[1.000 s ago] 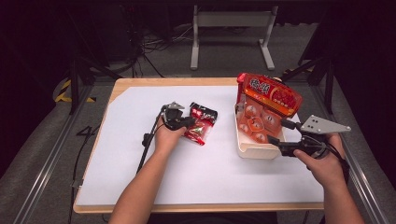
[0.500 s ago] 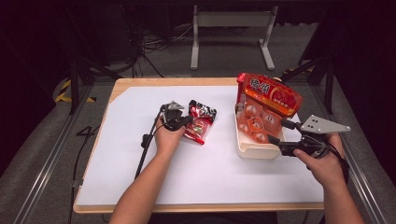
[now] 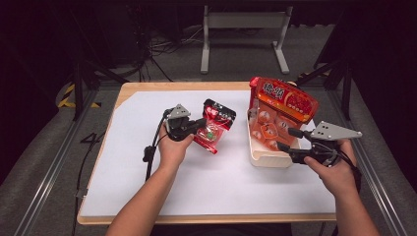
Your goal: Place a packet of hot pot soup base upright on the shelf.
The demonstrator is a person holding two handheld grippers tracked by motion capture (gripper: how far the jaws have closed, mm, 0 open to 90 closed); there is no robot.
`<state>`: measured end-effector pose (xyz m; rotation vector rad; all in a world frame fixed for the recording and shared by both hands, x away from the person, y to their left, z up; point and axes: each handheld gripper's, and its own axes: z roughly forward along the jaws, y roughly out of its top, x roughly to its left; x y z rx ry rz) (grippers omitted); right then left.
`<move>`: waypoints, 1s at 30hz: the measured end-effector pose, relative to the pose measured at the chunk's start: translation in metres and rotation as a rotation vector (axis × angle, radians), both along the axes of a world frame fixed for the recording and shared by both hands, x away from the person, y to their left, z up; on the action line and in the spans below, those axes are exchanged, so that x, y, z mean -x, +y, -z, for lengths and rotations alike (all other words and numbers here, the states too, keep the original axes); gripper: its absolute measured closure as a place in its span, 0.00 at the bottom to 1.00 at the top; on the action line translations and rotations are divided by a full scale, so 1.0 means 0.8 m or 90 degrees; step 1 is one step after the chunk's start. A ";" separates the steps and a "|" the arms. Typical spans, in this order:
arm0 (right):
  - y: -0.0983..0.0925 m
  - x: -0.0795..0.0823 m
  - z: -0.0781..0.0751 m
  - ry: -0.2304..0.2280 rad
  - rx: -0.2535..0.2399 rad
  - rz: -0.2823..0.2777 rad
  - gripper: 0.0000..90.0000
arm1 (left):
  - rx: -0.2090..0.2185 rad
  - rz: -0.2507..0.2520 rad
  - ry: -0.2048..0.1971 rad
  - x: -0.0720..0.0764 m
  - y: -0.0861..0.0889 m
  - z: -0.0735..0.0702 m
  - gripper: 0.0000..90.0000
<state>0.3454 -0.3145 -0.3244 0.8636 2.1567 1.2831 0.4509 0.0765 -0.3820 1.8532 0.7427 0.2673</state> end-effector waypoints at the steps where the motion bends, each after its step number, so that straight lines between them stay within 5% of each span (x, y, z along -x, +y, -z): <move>1: 0.002 0.000 0.000 0.005 0.003 0.000 0.50 | 0.001 0.005 -0.006 0.005 -0.001 -0.003 1.00; 15: 0.036 -0.003 0.003 0.040 -0.063 -0.015 0.53 | 0.049 0.064 -0.064 0.058 -0.004 -0.034 1.00; 30: 0.061 -0.008 0.010 0.044 -0.105 -0.026 0.46 | 0.057 0.088 -0.077 0.088 0.000 -0.040 1.00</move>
